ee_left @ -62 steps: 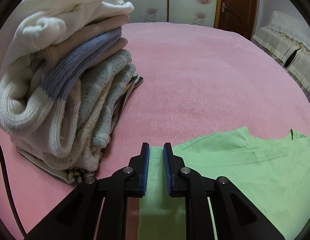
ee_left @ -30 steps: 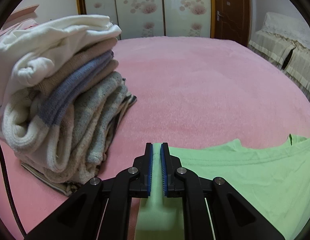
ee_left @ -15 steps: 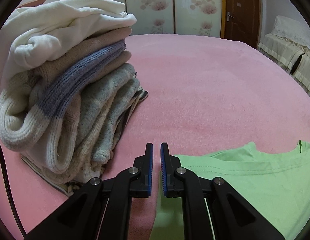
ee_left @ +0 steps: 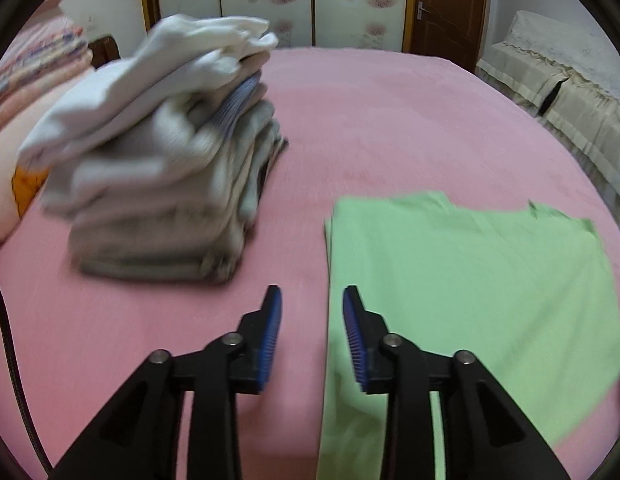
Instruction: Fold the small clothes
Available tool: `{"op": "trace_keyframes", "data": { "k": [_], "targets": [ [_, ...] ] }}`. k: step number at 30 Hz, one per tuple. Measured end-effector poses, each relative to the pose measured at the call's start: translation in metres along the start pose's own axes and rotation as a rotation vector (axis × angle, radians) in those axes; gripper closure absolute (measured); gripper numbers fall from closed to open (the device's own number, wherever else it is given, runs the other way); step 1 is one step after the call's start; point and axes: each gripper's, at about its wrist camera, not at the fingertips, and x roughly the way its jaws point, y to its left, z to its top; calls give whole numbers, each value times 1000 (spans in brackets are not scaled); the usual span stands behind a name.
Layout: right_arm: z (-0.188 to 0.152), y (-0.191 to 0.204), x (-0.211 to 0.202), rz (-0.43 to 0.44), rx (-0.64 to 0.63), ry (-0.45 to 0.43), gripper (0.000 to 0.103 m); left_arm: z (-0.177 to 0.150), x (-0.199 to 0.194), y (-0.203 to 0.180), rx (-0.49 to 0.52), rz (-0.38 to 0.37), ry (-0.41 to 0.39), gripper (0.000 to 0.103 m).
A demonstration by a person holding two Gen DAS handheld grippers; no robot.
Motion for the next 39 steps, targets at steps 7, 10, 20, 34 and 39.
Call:
{"op": "trace_keyframes", "data": {
  "k": [7,10,20,34,39],
  "targets": [
    [-63,-8,-15,73,35,23,91,-84,-44,25,-101,-49,132,59],
    [-71,-10,-11,81,59,33,88,-112,-49,38,-203,-111,169,59],
    [-78,-28,6,154,190,25,61,-153,-31,50,-481,-307,183,59],
    [-88,-29,12,207,251,-22,99,-168,0,41,-673,-351,122,97],
    [-87,-20,-8,165,227,-37,100,-159,-17,39,-606,-281,110,98]
  ]
}}
